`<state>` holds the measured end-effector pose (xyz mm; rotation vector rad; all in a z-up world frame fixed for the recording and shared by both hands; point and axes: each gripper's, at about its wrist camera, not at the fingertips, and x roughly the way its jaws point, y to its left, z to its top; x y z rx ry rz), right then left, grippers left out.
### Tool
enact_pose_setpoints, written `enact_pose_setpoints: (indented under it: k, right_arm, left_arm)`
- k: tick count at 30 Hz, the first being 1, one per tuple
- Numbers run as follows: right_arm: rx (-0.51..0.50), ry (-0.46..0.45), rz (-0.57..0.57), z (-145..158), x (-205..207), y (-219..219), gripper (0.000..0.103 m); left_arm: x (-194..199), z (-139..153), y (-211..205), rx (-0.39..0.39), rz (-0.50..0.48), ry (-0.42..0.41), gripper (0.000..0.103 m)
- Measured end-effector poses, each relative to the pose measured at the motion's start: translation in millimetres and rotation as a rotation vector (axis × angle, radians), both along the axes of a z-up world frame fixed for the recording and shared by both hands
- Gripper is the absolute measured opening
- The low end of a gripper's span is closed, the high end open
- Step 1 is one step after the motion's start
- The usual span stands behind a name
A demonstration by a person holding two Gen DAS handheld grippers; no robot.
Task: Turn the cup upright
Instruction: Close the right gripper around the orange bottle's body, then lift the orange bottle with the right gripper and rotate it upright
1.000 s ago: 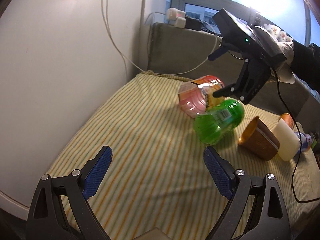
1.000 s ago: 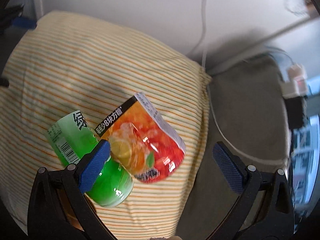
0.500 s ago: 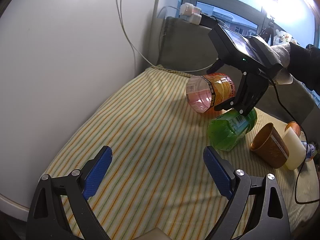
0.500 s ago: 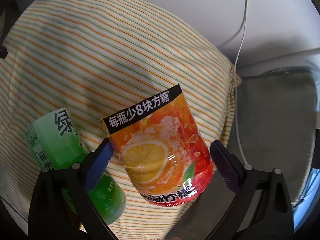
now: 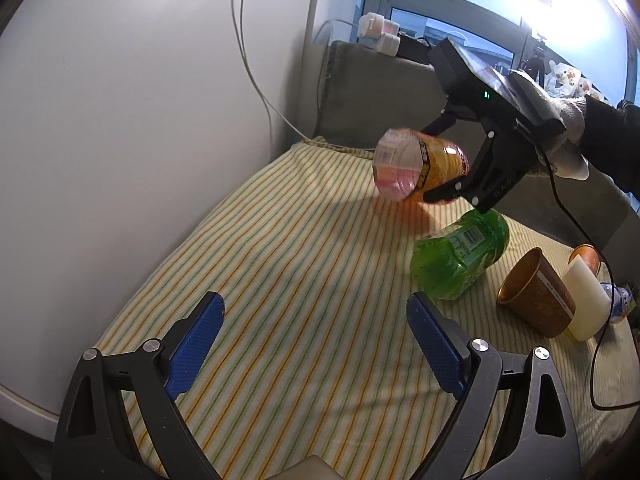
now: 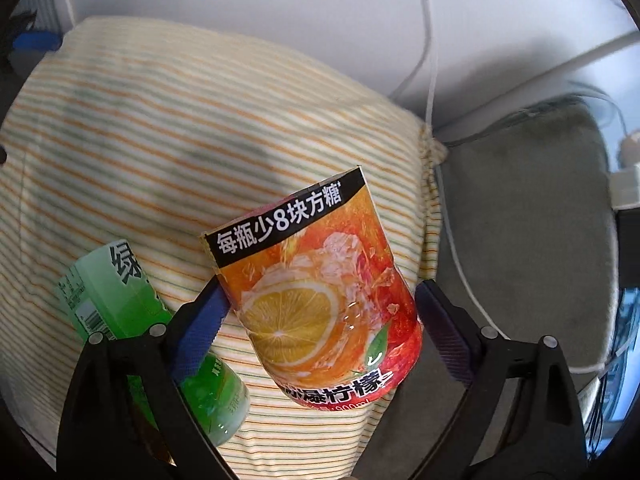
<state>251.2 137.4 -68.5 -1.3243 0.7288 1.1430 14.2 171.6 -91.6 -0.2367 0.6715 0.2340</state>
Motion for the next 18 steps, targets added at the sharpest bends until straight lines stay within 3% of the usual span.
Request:
enact_pose_setpoints:
  k: [18]
  right_arm:
    - [0.205, -0.060, -0.169, 98, -35, -58, 0.095]
  left_arm:
    - [-33, 37, -40, 0.042, -0.081, -0.102, 0.093]
